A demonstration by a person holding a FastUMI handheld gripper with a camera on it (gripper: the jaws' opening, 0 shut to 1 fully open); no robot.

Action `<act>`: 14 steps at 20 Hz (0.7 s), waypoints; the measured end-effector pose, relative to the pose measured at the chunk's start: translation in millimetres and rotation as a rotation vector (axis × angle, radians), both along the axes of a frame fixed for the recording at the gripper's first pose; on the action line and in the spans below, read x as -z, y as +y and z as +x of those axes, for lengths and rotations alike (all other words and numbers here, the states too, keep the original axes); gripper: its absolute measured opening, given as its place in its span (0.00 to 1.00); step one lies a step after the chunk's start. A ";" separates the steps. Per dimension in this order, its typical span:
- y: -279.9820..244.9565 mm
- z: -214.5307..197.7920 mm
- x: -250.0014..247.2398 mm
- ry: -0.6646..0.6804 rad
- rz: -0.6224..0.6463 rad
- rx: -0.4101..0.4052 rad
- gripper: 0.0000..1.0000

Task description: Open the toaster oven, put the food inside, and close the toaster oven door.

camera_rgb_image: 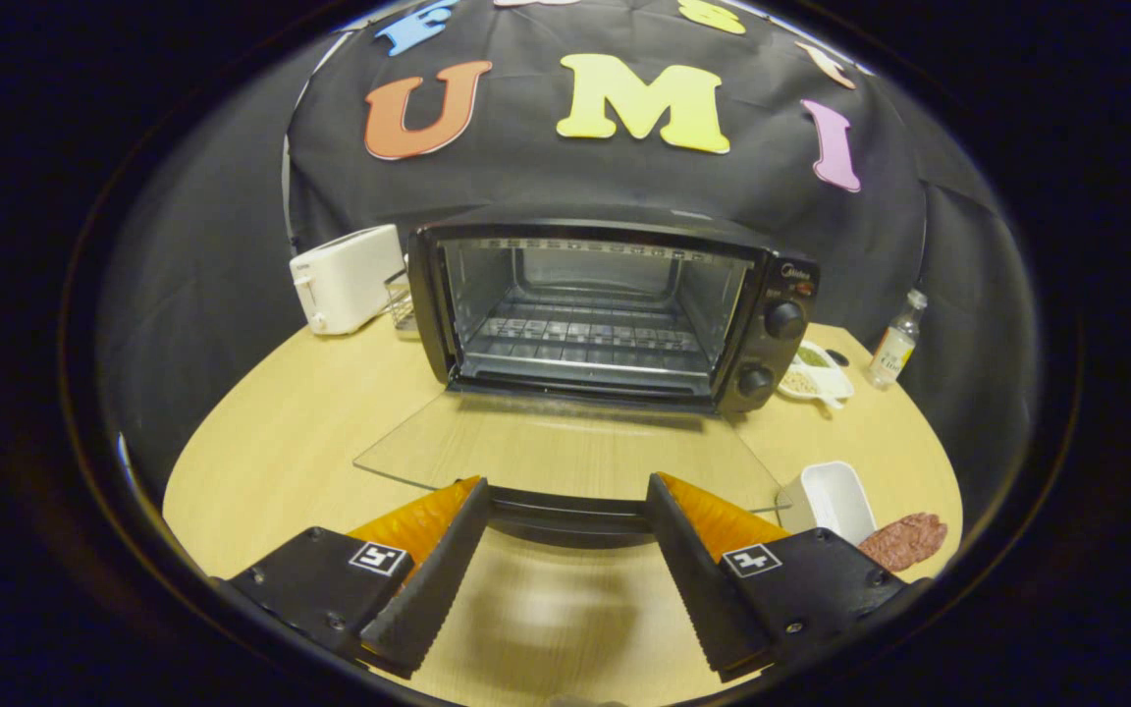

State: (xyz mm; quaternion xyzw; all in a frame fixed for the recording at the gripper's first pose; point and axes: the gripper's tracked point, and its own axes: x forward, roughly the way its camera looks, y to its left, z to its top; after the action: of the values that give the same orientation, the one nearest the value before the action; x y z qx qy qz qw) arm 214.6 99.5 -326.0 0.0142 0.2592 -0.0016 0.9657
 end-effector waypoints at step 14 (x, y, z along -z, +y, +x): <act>-1.5 -0.7 38.1 0.083 -0.016 -0.070 1.00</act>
State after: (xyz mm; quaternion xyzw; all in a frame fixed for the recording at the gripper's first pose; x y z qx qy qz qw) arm 213.9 98.0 -364.1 -0.0026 0.2994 0.0294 0.9537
